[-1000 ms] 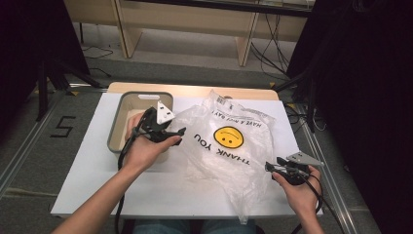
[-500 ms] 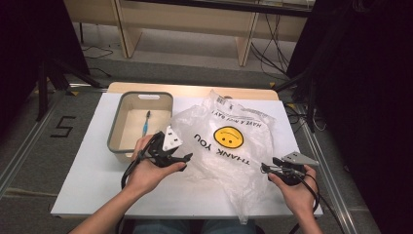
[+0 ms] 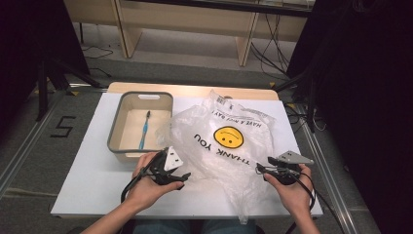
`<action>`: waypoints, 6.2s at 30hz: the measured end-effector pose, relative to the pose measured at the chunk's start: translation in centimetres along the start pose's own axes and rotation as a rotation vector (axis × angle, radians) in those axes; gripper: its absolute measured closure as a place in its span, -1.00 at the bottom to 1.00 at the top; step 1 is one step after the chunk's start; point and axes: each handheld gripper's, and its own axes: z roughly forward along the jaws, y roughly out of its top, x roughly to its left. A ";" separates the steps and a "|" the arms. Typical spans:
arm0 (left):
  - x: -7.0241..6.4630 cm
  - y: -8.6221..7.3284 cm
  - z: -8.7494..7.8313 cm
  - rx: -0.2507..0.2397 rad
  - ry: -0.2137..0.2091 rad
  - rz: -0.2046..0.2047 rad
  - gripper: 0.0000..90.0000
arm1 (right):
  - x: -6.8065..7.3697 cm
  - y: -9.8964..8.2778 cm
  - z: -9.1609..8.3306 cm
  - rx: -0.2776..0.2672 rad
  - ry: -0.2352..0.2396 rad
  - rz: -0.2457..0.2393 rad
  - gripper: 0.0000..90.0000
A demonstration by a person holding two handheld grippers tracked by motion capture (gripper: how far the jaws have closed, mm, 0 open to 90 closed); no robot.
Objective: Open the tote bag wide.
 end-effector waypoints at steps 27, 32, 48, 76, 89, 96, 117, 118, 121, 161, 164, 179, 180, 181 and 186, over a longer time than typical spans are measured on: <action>-0.2 -1.6 1.1 0.023 -0.008 -0.019 -0.20 | 7.1 4.6 5.4 0.100 0.248 -0.236 -0.01; -0.2 -1.7 1.2 0.021 -0.010 -0.022 -0.18 | 8.4 4.7 6.5 0.156 0.287 -0.282 -0.04; -0.3 -1.6 1.3 0.018 -0.013 -0.015 -0.18 | 9.8 4.4 8.4 0.269 0.312 -0.416 0.06; -0.7 -1.4 1.6 0.020 -0.026 -0.008 -0.18 | 9.7 3.7 8.9 0.300 0.291 -0.362 1.00; -0.9 -1.3 1.7 0.016 -0.029 -0.007 -0.17 | 9.2 4.5 7.7 0.198 0.219 -0.282 1.00; -1.0 -1.2 1.9 0.012 -0.027 0.000 -0.14 | 8.9 5.0 6.9 0.146 0.189 -0.251 1.00; -1.8 1.1 3.8 -0.115 0.011 0.009 0.80 | 7.9 6.7 4.4 0.006 0.084 -0.216 1.00; -1.8 1.3 4.3 -0.106 0.003 0.012 0.85 | 8.0 6.8 4.4 0.004 0.081 -0.210 1.00; -2.0 1.7 5.4 -0.085 -0.006 0.029 0.93 | 7.9 7.0 4.1 -0.014 0.073 -0.211 1.00; -1.8 1.0 8.6 0.098 0.021 0.044 0.98 | 5.8 10.9 0.1 -0.281 -0.071 -0.133 1.00; -1.8 1.0 8.6 0.099 0.020 0.045 0.98 | 5.8 11.0 -0.2 -0.299 -0.081 -0.133 1.00; -1.8 1.0 8.6 0.094 0.025 0.049 0.97 | 5.8 11.3 -1.0 -0.352 -0.120 -0.133 1.00; -1.9 1.0 8.6 0.094 0.026 0.050 0.96 | 5.8 11.3 -1.0 -0.356 -0.125 -0.132 1.00; -1.9 1.0 8.6 0.093 0.026 0.050 0.96 | 5.8 11.3 -1.0 -0.357 -0.127 -0.131 1.00; -1.8 1.0 8.6 0.095 0.025 0.051 0.94 | 5.6 11.2 -1.1 -0.352 -0.132 -0.129 1.00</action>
